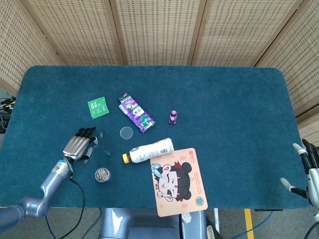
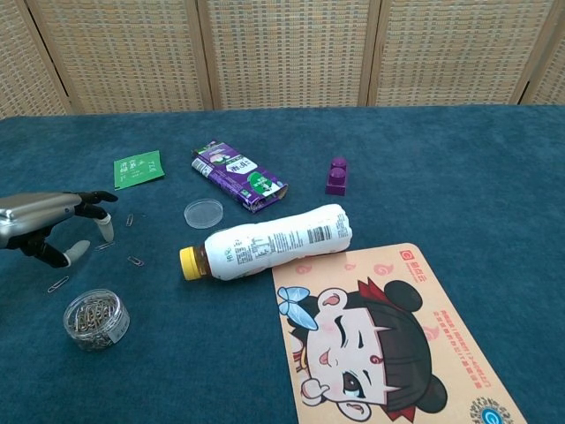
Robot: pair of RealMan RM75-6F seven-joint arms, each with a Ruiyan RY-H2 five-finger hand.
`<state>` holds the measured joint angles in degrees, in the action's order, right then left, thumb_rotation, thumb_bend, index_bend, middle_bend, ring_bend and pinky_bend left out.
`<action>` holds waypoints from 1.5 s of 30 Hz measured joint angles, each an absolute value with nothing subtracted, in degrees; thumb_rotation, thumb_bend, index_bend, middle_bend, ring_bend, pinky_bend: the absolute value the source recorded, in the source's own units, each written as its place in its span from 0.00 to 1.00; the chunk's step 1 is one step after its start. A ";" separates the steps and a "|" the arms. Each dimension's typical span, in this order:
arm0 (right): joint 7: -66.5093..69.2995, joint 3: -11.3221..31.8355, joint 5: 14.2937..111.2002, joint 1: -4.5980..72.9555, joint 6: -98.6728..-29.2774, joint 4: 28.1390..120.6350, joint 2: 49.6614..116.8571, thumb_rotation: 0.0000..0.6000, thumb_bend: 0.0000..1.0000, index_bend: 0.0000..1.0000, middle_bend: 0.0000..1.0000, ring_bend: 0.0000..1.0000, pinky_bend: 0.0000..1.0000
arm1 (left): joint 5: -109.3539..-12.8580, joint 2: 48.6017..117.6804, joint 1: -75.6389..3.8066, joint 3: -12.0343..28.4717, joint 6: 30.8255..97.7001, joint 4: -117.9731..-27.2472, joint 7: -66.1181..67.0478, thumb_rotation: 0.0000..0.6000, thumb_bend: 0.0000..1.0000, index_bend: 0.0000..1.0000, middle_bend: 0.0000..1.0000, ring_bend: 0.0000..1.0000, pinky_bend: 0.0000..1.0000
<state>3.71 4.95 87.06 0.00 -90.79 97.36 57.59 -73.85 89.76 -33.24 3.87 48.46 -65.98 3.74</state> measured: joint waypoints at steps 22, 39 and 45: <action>4.12 4.80 87.48 -0.16 -91.16 97.38 57.49 1.00 0.00 0.11 0.00 0.00 0.00 | -80.85 85.75 -31.11 2.00 55.88 -67.48 -3.75 1.00 0.33 0.43 0.00 0.00 0.00; 4.30 5.05 86.59 0.19 -90.29 97.18 57.57 1.00 0.00 0.11 0.00 0.00 0.00 | -77.61 90.95 -33.70 4.11 52.46 -62.68 0.65 1.00 0.32 0.50 0.00 0.00 0.00; 4.57 5.09 86.41 0.21 -90.17 97.12 57.49 1.00 0.00 0.12 0.00 0.00 0.00 | -76.70 91.78 -34.28 4.51 51.67 -61.80 1.80 1.00 0.32 0.50 0.00 0.00 0.00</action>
